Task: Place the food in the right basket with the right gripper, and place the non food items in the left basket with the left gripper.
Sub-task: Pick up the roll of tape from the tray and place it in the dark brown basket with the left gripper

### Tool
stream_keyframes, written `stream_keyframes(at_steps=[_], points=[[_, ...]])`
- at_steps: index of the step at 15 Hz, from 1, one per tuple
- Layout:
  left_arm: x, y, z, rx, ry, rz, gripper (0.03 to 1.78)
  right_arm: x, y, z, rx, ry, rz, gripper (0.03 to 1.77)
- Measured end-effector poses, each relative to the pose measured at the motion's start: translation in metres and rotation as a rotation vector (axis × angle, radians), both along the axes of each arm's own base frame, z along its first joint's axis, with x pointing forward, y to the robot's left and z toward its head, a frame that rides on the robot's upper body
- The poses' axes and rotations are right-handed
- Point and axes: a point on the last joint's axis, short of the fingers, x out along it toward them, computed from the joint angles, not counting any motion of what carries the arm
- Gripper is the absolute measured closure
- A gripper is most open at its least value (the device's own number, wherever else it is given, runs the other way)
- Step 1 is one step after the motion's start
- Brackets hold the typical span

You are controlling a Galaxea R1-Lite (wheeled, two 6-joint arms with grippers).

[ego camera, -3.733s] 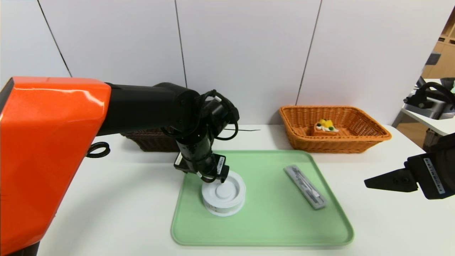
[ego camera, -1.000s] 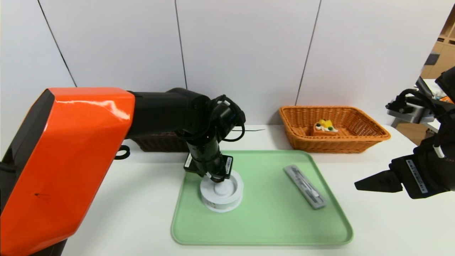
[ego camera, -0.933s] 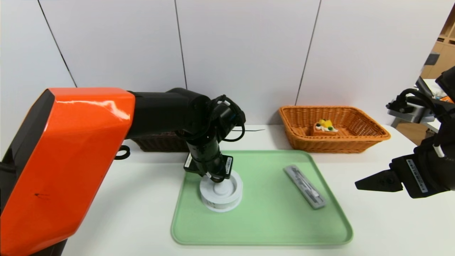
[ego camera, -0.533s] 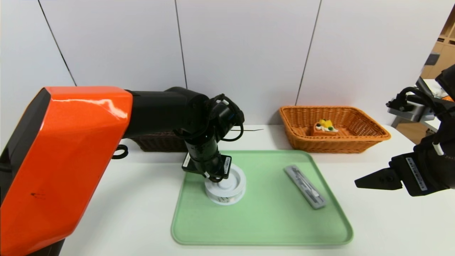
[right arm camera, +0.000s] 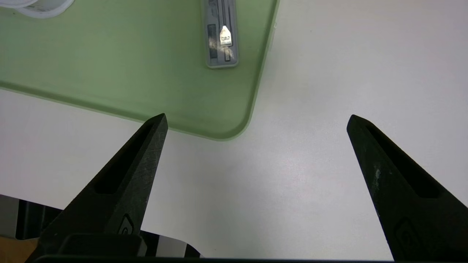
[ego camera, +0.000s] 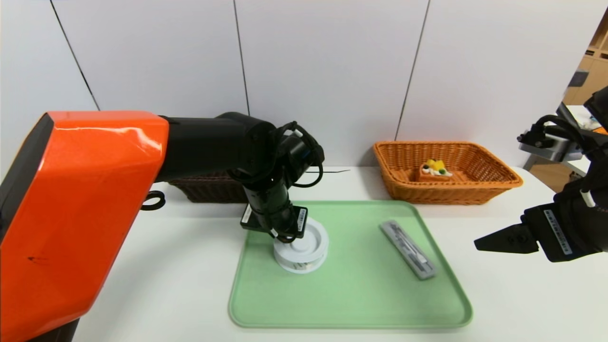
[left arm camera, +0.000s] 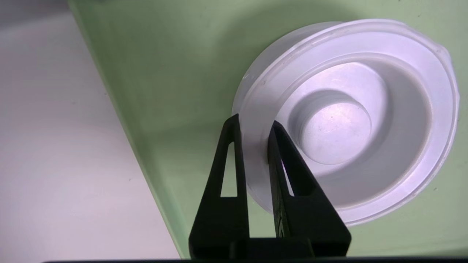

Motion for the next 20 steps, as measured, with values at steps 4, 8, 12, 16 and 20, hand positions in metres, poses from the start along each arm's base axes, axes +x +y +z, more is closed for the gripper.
stream_keyframes(at_steps=[4,8,12,16,20], points=[[-0.005,0.002,0.004,0.003,0.014,0.006,1.58,-0.001,0.0,0.0,0.0,-0.001,0.001,0.1],[-0.01,0.001,0.011,-0.017,0.012,-0.001,1.59,-0.002,0.0,0.001,0.0,-0.004,0.002,0.1],[-0.019,-0.003,0.021,-0.038,-0.009,-0.022,1.59,-0.004,-0.001,0.001,0.0,-0.004,0.0,0.1],[-0.025,-0.005,0.03,-0.058,-0.027,-0.032,1.59,-0.005,-0.002,0.0,0.0,-0.004,-0.001,0.1],[-0.033,-0.005,0.047,-0.101,-0.07,-0.04,1.59,-0.006,-0.002,0.0,0.0,-0.003,0.0,0.1]])
